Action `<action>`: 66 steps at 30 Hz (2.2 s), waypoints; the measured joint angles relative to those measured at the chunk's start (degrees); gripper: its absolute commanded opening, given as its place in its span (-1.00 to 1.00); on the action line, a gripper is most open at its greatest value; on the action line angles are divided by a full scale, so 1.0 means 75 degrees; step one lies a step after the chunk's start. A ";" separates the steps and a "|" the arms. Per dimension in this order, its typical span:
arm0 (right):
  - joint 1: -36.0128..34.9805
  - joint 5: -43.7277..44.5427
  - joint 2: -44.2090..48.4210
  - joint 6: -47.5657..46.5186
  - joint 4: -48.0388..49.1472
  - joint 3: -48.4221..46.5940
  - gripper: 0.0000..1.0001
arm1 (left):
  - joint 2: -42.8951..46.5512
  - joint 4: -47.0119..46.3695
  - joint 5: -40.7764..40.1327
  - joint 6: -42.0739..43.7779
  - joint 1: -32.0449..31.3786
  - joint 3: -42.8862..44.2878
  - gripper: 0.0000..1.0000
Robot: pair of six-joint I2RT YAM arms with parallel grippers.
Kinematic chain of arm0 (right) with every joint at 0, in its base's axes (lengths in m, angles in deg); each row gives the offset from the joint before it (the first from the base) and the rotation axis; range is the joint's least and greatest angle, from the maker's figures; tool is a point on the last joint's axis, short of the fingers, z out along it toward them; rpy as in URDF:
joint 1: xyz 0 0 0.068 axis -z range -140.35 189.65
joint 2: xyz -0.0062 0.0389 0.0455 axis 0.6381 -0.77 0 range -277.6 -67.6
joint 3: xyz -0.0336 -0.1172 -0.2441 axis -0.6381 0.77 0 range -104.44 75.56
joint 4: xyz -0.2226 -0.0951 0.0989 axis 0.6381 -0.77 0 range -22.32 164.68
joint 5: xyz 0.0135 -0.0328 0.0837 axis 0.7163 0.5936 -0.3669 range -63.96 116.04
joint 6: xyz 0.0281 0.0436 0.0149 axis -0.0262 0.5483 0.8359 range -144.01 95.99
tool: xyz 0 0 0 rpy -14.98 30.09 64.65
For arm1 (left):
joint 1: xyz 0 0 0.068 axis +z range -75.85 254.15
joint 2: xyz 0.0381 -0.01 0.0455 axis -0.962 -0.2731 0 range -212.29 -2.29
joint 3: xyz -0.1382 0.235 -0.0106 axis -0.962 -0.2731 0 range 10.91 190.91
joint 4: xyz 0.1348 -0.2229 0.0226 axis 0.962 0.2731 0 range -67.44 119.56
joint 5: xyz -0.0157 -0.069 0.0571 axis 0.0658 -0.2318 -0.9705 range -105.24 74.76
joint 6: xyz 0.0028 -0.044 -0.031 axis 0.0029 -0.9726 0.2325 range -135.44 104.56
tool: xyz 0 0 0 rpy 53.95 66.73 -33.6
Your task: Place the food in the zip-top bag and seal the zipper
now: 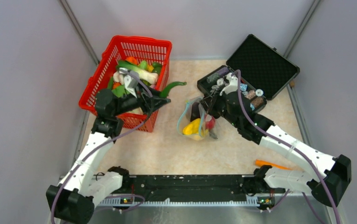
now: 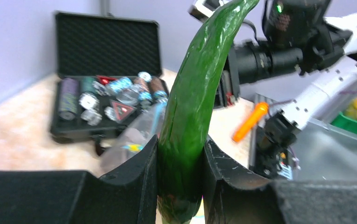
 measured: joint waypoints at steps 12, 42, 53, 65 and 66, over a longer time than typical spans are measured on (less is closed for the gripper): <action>0.0000 0.0140 -0.0108 0.0000 0.0082 -0.0003 -0.86 | -0.0766 0.4453 -0.1638 0.1309 -0.1317 0.1139 -1.00; 0.0000 0.0251 -0.0090 0.0184 0.0102 -0.0003 -0.86 | -0.3328 1.0969 -0.6627 0.0667 -0.3858 0.4852 -1.00; 0.0003 0.0242 -0.0090 0.0195 0.0140 -0.0003 -0.86 | -0.5625 1.2109 -0.7976 0.0629 -0.4715 0.7702 -1.00; 0.0003 0.0248 -0.0090 0.0198 0.0149 -0.0003 -0.86 | -0.6312 1.2511 -0.8559 0.0428 -0.4893 0.8131 -0.71; 0.0003 0.0248 -0.0090 0.0198 0.0149 -0.0003 -0.85 | -0.6315 1.2479 -0.8504 0.0428 -0.4893 0.8134 -0.67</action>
